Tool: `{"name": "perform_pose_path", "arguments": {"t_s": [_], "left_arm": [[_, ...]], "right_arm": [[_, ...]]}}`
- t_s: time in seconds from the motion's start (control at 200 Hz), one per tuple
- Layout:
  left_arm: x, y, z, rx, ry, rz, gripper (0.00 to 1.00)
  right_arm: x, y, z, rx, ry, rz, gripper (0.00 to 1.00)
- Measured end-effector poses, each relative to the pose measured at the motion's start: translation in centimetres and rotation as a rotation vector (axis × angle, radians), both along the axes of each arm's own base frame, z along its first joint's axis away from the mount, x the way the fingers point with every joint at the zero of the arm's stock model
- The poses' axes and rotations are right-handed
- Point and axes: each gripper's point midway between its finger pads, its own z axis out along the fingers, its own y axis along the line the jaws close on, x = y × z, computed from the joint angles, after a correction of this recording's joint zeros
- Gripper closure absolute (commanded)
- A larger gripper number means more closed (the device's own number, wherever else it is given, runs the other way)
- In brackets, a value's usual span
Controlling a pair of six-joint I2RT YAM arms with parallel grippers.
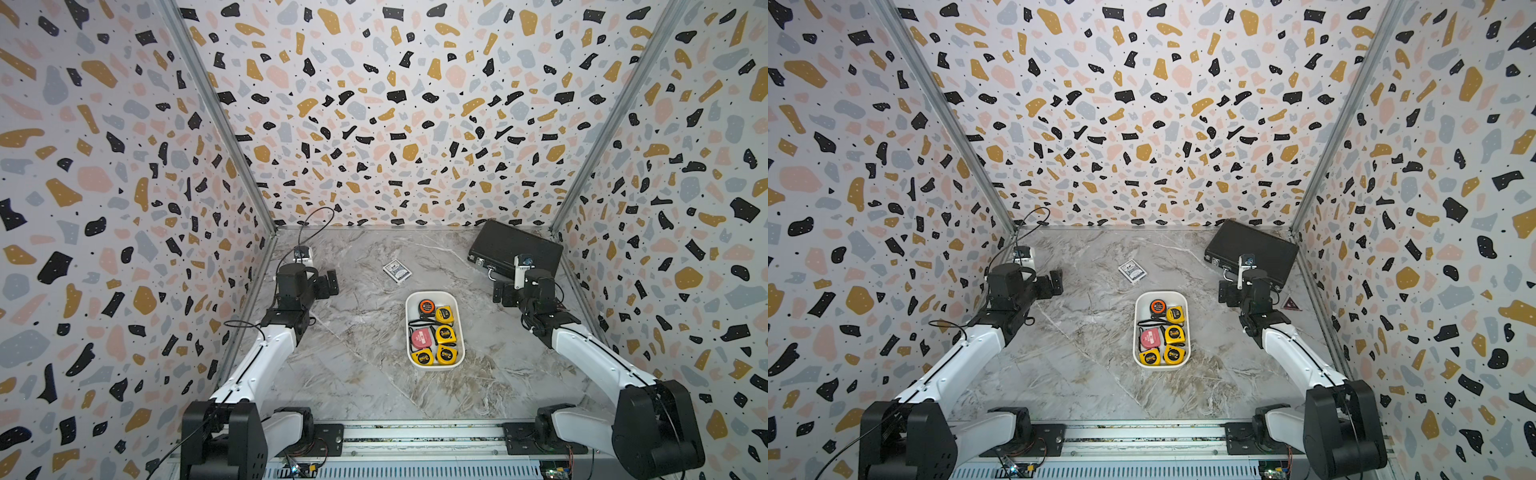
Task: Take the tape measure out of the storage box
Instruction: Move the storage box to the center of the board.
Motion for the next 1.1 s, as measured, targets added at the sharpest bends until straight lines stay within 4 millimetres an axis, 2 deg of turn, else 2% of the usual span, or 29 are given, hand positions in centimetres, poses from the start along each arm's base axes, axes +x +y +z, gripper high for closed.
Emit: {"name": "perform_pose_path", "arguments": {"t_s": [0.09,0.24,0.481,0.606,0.806,1.101], "left_arm": [[-1.1,-1.4,-0.6,-0.04,0.075,-0.03,0.0],[-4.3,-4.2,-2.7,-0.076,0.218,-0.089,0.0],[-7.8,-6.8,-4.8,-0.143,0.329,-0.115,0.0],[-9.7,-8.4,-6.9,-0.151,0.408,-0.14,0.0],[-11.6,-10.9,-8.3,-0.123,0.475,-0.179,0.0],[-12.6,-14.6,-11.0,-0.046,0.589,-0.22,0.0]], "right_arm": [[-1.9,2.2,-1.3,0.069,0.104,0.069,0.01],[-5.2,5.5,-3.4,0.212,0.275,0.156,0.01],[-8.6,10.7,-5.1,0.412,0.439,0.269,0.01],[-9.1,12.6,-5.8,0.472,0.496,0.296,0.01],[-9.8,15.4,-7.5,0.518,0.577,0.335,0.01],[-9.1,19.6,-7.6,0.573,0.606,0.383,0.01]]}}
